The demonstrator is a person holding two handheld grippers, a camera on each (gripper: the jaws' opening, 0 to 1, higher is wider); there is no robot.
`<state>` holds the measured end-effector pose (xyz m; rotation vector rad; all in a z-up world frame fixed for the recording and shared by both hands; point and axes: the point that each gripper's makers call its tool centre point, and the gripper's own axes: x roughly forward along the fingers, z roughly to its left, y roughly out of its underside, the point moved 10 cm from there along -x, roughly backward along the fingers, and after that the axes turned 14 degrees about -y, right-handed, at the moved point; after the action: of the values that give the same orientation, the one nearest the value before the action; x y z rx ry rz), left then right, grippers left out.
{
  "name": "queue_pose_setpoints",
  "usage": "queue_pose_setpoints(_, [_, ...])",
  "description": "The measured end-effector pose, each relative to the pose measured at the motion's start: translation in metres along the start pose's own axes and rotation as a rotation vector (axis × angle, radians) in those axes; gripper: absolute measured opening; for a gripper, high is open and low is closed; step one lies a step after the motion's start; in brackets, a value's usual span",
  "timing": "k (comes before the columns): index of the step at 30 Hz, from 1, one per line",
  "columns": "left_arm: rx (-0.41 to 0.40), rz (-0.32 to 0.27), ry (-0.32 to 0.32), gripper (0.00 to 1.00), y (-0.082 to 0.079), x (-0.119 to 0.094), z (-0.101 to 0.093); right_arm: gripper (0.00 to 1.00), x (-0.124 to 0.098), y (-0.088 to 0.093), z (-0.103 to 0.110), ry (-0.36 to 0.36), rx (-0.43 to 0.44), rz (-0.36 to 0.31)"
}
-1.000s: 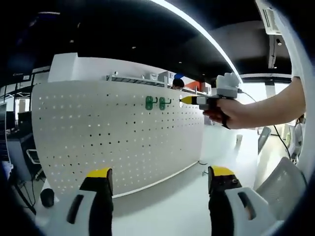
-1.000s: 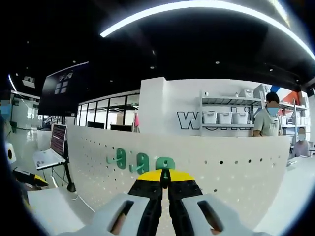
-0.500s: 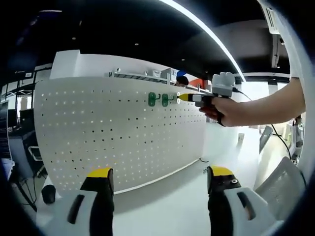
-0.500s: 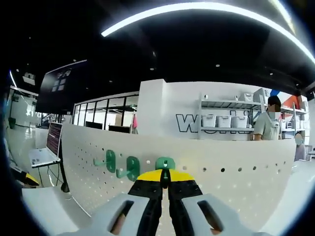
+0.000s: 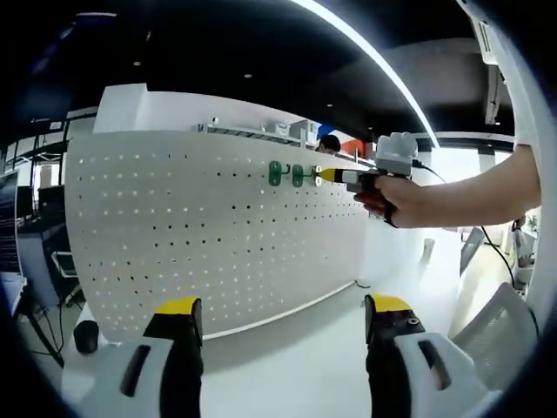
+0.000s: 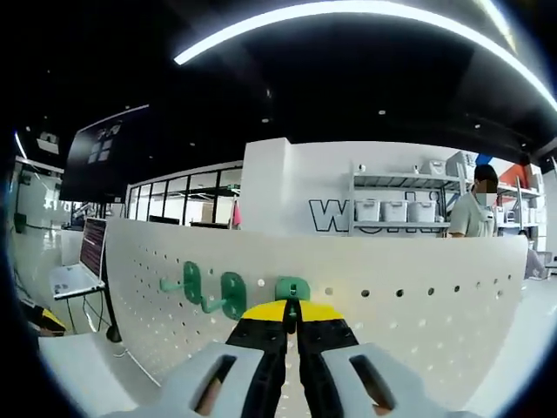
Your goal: Insert the hook assembly into the mounting plate slot until the hook locks in place.
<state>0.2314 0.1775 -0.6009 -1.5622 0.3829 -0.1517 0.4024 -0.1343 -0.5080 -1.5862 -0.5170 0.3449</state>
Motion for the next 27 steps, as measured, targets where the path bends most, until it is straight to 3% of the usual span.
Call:
queue_pose_setpoints(13, [-0.012,0.003,-0.009,0.77,0.001,-0.006,0.005,0.01,0.008,-0.002,0.013,0.122,-0.024,0.041])
queue_pose_setpoints(15, [-0.013,0.004,-0.009,0.76,0.002,-0.007,0.005,0.01,0.010,-0.003,0.014,0.157,0.027,0.038])
queue_pose_setpoints(27, [-0.024,0.001,-0.022,0.76,0.003,-0.011,0.009,0.02,0.009,-0.003,0.017,0.173,-0.016,0.064])
